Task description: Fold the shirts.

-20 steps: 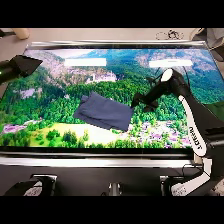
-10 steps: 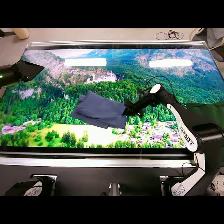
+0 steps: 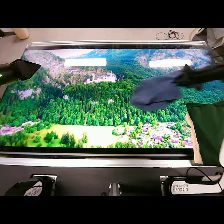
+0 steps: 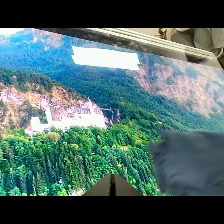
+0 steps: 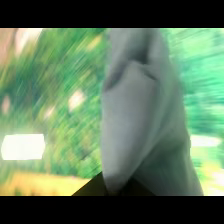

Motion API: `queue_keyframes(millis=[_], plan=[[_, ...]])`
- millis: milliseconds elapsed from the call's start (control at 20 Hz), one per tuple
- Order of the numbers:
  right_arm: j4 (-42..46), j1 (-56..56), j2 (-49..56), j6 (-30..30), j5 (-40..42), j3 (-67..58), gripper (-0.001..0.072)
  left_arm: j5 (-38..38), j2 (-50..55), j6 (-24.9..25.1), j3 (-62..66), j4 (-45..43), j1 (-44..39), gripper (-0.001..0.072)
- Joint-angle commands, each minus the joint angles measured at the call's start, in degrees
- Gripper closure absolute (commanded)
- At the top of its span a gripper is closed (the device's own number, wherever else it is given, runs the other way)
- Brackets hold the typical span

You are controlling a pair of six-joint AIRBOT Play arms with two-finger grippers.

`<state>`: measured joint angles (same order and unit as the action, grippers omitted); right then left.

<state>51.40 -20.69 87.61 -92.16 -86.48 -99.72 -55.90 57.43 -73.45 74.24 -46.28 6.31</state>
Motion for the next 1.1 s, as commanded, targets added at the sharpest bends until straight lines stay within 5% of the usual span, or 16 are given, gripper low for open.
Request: queue_keyframes(millis=[0,500,600,900,950,1050], plan=[[4.22,-14.75,-6.08,-1.75,-5.4,-3.37,0.0695,0.46,0.04,0.15,-0.02,-0.92,0.02,0.0682],[8.55,-39.95,-12.11,-7.32,-14.51,-3.34,0.0696,0.46,0.02,0.17,-0.02,-0.92,0.02,0.0682],[17.81,-40.59,-12.13,-6.58,-19.54,-1.46,0.0696,0.46,0.04,0.17,-0.02,-0.9,0.02,0.0682],[36.74,-40.41,-19.23,-3.82,-17.31,26.73,0.0695,0.44,0.04,0.15,-0.02,-0.87,0.02,0.0682],[38.93,-40.39,-20.31,-3.91,-15.23,31.21,0.0653,0.44,0.04,0.15,0.0,-0.72,-0.04,0.0682],[38.05,-40.39,-20.46,-3.19,-9.9,34.23,0.0016,0.44,0.04,0.15,0.0,-0.7,-0.39,0.0682]])
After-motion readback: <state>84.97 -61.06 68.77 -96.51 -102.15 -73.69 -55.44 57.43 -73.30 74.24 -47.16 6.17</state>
